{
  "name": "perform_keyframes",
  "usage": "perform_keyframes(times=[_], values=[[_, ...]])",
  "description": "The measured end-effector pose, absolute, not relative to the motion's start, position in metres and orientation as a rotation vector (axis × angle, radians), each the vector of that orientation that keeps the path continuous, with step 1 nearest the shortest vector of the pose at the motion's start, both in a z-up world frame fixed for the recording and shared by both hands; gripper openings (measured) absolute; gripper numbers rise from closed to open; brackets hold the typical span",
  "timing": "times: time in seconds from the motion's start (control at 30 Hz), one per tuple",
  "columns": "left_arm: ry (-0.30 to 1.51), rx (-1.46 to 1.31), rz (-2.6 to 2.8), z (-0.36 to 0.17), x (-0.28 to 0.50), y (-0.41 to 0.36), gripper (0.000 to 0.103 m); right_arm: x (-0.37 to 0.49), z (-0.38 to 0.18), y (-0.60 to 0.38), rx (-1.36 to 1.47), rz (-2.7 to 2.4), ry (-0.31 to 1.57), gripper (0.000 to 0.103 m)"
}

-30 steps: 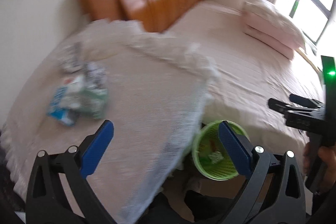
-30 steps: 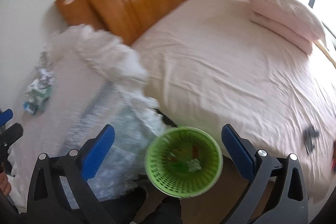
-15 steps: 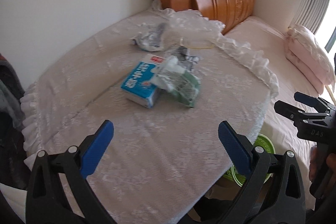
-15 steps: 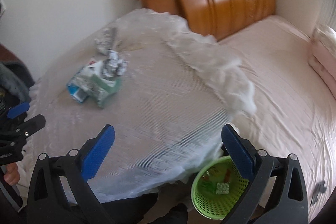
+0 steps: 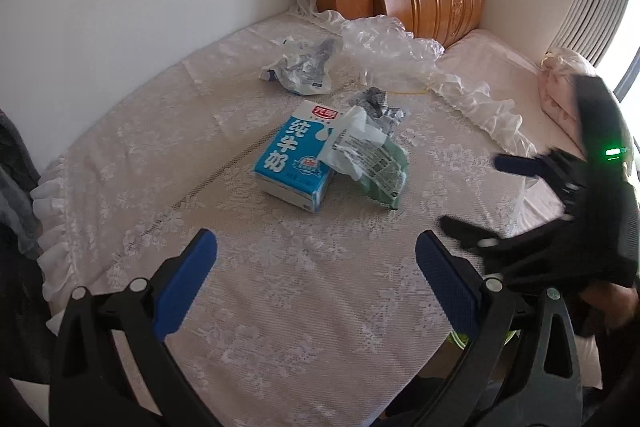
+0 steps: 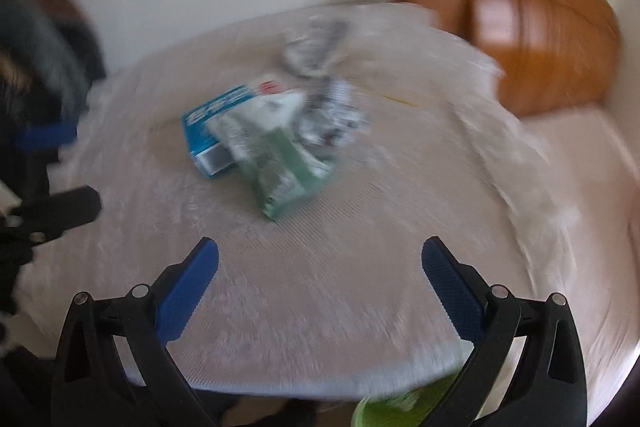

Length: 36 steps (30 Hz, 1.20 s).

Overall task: Collect trash
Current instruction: 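Grasp the blue milk carton with the left tool while the right tool grasps the green snack bag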

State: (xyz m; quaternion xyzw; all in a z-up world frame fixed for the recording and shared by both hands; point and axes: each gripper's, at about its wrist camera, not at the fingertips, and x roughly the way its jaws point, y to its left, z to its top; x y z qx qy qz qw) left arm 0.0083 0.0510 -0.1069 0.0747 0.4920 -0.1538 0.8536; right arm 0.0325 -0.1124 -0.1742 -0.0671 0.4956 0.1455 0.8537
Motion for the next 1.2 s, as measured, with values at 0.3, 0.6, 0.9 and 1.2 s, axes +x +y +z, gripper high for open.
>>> perform_keyframes(times=[0.3,0.6,0.9,1.2], values=[[1.047,0.159,-0.294,-0.116,0.020,0.079,0.095,0.086,-0.208,-0.054,-0.347,0.309,1.017,0.101],[1.064,0.189,-0.319,-0.137,0.043,0.087,0.095,0.092,-0.203,-0.078,-0.175,0.269,1.085,0.060],[1.062,0.259,-0.456,-0.164,0.082,0.054,0.095,0.059,-0.174,-0.120,0.104,0.266,1.068,0.058],[1.074,0.332,-0.506,-0.185,0.109,0.030,0.095,0.038,-0.181,-0.129,0.219,0.262,1.082,0.058]])
